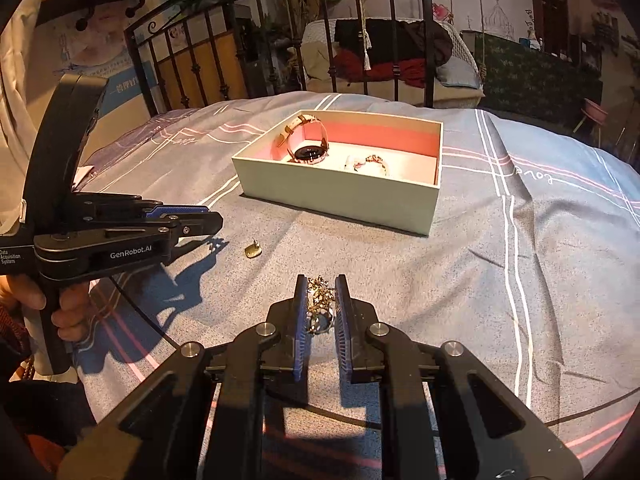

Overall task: Organize jewelry
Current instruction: 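Carry the necklace and brooch into the box and open both grippers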

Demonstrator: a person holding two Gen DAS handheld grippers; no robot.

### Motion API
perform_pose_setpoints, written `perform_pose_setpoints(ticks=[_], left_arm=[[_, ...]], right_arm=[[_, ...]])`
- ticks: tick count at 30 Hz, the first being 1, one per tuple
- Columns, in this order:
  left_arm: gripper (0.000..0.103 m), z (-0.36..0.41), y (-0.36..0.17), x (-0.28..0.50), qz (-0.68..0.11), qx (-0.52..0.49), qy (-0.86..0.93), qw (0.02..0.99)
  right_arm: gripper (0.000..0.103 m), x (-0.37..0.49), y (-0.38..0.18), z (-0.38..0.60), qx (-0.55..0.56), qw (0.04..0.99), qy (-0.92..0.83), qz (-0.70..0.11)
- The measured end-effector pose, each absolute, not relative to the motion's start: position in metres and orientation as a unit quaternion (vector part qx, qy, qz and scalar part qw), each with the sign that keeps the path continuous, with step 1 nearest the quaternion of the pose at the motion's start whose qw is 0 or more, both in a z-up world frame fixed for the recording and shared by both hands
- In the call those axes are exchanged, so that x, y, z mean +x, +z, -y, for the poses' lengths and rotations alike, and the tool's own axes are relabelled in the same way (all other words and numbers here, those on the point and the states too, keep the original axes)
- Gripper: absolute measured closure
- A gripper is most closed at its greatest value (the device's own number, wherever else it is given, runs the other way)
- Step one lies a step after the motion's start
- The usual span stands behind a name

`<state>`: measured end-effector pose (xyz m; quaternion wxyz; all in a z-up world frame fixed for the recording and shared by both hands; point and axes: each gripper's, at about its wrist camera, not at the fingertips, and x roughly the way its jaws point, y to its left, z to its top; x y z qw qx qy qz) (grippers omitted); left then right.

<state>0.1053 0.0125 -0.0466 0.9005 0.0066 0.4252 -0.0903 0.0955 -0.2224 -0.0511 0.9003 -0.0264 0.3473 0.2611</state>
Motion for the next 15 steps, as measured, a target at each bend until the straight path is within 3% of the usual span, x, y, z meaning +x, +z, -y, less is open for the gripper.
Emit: perform_pose_setpoints(ticks=[15], left_arm=[[0.088,-0.003,-0.004,0.153,-0.392,0.001,-0.097,0.915]], right_arm=[[0.088,0.132,-0.01,0.215,-0.038,0.918,0.257,-0.3]])
